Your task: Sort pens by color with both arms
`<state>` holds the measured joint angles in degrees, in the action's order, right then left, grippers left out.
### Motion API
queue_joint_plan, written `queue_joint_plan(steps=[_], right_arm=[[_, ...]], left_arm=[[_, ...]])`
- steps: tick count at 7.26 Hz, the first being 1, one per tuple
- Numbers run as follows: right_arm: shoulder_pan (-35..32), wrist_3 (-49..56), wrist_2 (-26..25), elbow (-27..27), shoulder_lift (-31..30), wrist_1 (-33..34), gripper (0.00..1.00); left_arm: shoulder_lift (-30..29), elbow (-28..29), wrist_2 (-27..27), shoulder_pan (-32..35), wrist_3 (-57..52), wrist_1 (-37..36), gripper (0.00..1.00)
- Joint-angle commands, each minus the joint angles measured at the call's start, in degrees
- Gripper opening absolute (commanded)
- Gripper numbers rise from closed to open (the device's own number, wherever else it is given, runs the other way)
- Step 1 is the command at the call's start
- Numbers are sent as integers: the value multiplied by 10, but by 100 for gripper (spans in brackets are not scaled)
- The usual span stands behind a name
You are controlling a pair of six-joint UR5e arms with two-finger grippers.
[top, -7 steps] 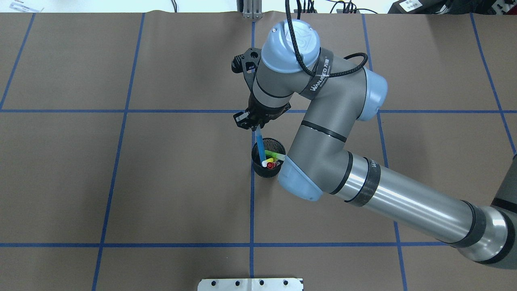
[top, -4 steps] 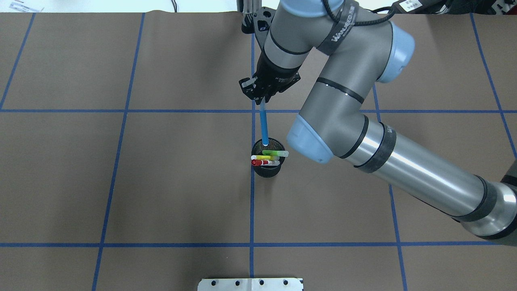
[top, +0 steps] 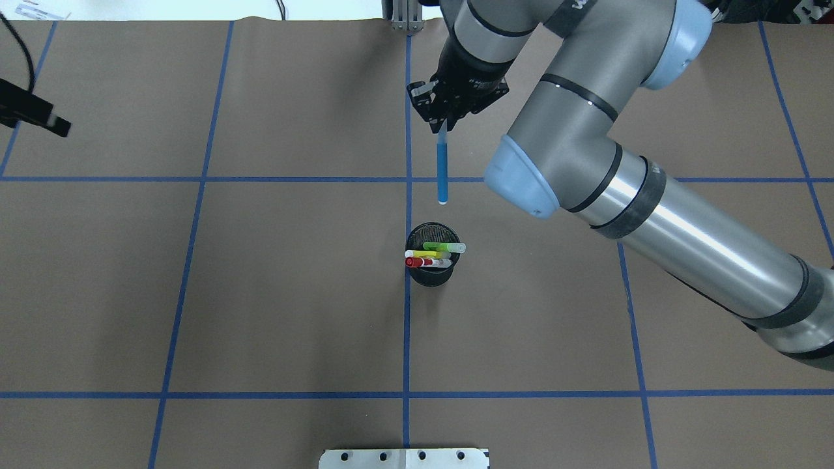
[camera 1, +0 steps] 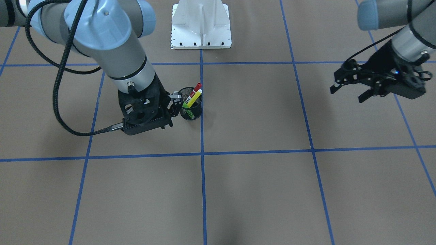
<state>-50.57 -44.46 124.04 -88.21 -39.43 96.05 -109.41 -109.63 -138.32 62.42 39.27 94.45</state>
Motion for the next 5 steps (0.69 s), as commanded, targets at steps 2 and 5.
queue_joint_plan(steps=[2,5], right_arm=[[-7,-2,6,129,32,1,16],[13,-67,26,196,43,-1,16]], left_arm=[[-76,6,14,-80,130,-1,100],[-154,56,45,-119,190,0,100]])
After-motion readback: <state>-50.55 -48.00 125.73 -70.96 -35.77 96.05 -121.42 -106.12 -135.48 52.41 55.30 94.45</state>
